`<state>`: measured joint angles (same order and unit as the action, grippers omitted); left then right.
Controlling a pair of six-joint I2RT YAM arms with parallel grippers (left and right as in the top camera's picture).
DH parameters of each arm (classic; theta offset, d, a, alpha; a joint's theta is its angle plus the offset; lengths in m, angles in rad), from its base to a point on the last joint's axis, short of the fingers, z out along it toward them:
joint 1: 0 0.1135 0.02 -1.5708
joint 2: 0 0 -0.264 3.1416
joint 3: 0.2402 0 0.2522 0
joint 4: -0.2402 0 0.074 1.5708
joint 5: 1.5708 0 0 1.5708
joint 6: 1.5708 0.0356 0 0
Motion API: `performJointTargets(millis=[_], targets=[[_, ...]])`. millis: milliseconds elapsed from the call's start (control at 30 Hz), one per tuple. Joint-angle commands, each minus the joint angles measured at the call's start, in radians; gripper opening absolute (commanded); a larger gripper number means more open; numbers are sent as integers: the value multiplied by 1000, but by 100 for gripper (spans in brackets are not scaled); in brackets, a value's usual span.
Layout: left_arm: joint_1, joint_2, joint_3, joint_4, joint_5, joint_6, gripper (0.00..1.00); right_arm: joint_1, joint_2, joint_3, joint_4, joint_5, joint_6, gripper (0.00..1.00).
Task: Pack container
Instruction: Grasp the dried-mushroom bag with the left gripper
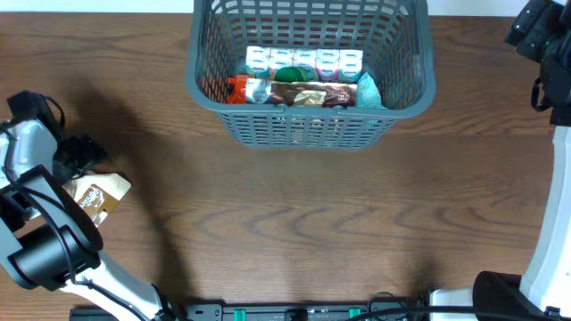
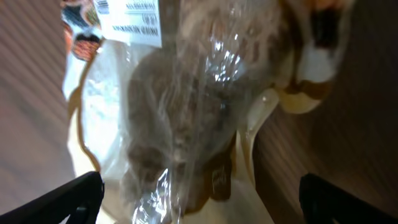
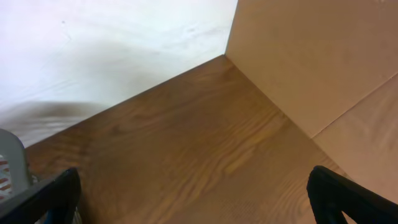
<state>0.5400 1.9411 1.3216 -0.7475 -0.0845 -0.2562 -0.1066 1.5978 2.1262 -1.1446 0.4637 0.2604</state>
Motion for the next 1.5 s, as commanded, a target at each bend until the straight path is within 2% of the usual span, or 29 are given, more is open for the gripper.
performJointTargets(millis=[0, 800, 900, 1100, 1167, 1267, 1433, 1467], targets=[[5, 8, -40, 41, -1, 27, 98, -4, 3, 2, -2, 3, 16, 99], [56, 29, -144, 155, -1, 39, 100, -4, 3, 2, -2, 3, 16, 99], [56, 37, -145, 149, 0, 39, 89, -4, 3, 2, -2, 3, 16, 99], [56, 47, -145, 147, 0, 39, 85, -4, 3, 2, -2, 3, 16, 99], [56, 47, -145, 143, 0, 42, 73, -4, 3, 2, -2, 3, 16, 99], [56, 47, -145, 135, 56, 136, 28, -4, 3, 2, -2, 3, 16, 99], [56, 47, -145, 132, 78, 170, 6, -4, 3, 2, -2, 3, 16, 99], [56, 47, -145, 131, 78, 170, 6, -4, 3, 2, -2, 3, 16, 99]])
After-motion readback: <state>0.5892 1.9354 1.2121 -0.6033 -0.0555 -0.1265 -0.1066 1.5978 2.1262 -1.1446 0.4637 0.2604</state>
